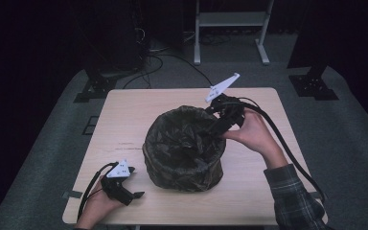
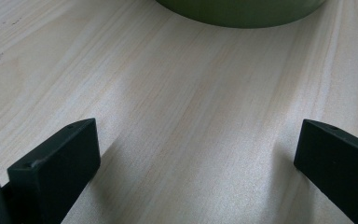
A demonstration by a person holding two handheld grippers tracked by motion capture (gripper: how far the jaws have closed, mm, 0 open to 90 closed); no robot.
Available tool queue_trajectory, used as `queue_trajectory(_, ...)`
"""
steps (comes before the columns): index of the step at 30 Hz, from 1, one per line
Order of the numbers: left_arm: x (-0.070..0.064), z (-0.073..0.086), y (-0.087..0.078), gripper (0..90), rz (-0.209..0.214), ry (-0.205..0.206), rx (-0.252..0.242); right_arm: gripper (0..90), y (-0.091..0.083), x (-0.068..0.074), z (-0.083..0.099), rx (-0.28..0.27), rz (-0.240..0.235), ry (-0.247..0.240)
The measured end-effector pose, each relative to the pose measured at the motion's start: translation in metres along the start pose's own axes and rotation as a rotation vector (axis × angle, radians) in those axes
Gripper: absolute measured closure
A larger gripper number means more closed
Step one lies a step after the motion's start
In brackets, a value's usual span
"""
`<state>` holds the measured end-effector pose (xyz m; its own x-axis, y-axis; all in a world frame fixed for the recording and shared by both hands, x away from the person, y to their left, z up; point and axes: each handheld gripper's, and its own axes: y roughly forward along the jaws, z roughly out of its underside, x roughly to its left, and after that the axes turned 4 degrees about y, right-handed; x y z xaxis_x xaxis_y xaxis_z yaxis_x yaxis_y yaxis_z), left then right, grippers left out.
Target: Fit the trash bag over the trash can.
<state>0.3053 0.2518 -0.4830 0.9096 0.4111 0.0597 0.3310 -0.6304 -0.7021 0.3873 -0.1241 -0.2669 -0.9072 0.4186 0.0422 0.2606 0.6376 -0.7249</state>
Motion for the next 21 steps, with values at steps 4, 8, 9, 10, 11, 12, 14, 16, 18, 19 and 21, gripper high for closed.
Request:
queue_trajectory(4,0.0,0.0,0.0,0.0,0.0,0.0,0.0,9.2,-0.016,-0.003,0.019,-0.042,0.015,0.023)
queue_trajectory(8,0.0,0.0,0.0,0.0,0.0,0.0,-0.001,9.0,-0.031,-0.004,0.038,-0.075,0.04,0.037)
queue_trajectory(9,0.0,0.0,0.0,0.0,0.0,0.0,0.0,9.0,-0.035,-0.004,0.043,-0.079,0.041,0.046)
queue_trajectory(10,0.0,0.0,0.0,0.0,0.0,0.0,-0.001,9.0,-0.038,-0.004,0.048,-0.089,0.045,0.051)
queue_trajectory(11,0.0,0.0,0.0,0.0,0.0,0.0,-0.001,9.0,-0.04,-0.004,0.054,-0.097,0.05,0.058)
queue_trajectory(12,0.0,0.0,0.0,0.0,0.0,0.0,0.0,8.9,-0.042,-0.005,0.059,-0.102,0.052,0.067)
queue_trajectory(14,0.0,0.0,0.0,0.0,0.0,0.0,-0.001,9.0,-0.046,-0.005,0.071,-0.112,0.067,0.08)
queue_trajectory(16,0.0,0.0,0.0,0.0,0.0,0.0,0.0,9.0,-0.048,-0.006,0.083,-0.128,0.073,0.092)
queue_trajectory(18,0.0,0.0,0.0,0.0,0.0,0.0,0.0,9.0,-0.048,-0.007,0.094,-0.139,0.075,0.101)
queue_trajectory(19,0.0,0.0,0.0,0.0,0.0,0.0,-0.001,9.0,-0.048,-0.006,0.1,-0.143,0.082,0.105)
queue_trajectory(21,0.0,0.0,0.0,0.0,0.0,0.0,0.0,9.0,-0.048,-0.007,0.109,-0.152,0.082,0.113)
